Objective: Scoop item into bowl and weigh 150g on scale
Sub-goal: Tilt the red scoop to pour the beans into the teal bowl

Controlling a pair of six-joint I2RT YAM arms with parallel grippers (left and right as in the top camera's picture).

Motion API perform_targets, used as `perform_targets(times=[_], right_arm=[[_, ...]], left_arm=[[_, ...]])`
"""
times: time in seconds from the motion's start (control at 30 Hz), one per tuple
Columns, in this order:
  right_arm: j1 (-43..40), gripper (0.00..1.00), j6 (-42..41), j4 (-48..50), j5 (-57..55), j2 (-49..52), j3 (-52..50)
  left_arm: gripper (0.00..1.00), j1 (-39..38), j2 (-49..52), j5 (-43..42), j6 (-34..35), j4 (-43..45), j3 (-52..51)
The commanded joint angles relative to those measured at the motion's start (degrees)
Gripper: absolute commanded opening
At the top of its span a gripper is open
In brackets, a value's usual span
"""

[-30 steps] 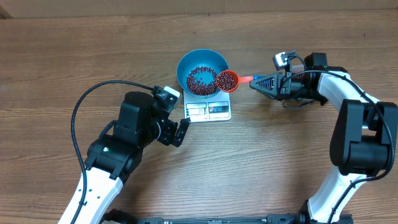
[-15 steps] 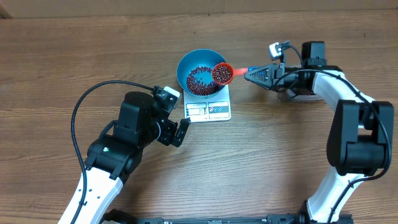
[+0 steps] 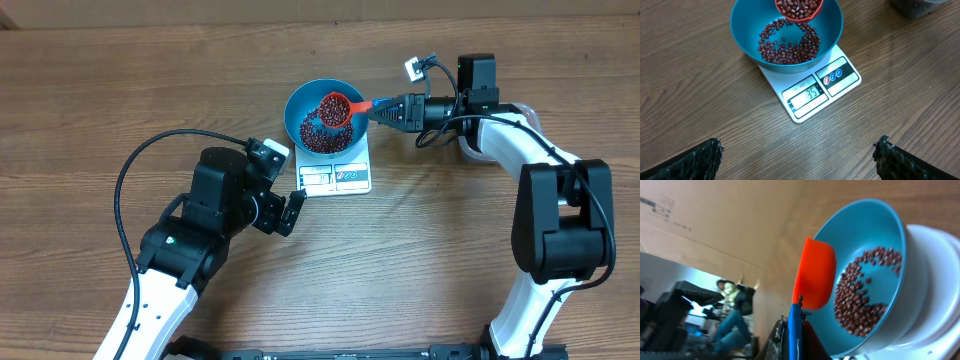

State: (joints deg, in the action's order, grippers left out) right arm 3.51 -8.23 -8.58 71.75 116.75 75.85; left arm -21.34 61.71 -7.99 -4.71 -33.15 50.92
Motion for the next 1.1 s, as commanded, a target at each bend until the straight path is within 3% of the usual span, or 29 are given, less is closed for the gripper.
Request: perform_targets(times=[0.0, 0.2, 0.57, 1.07], right_arm=[[0.1, 0.04, 6.5, 1.5, -0.2, 0.6, 1.1], [0.1, 0.04, 16.5, 1.4, -4.8, 0.6, 1.1], [0.1, 0.04, 41.9, 1.4, -5.7, 0.7, 1.1], [0.3, 0.04, 63.0, 1.4, 2.3, 0.7, 1.1]], left_arm=[[1.0, 0.2, -1.0, -0.8, -1.1, 0.1, -0.2], [1.0, 0.2, -1.0, -0.8, -1.1, 0.1, -0.2], [1.0, 0.2, -1.0, -0.8, -1.1, 0.1, -0.2], [1.0, 0.2, -1.0, -0.8, -1.1, 0.1, -0.2]])
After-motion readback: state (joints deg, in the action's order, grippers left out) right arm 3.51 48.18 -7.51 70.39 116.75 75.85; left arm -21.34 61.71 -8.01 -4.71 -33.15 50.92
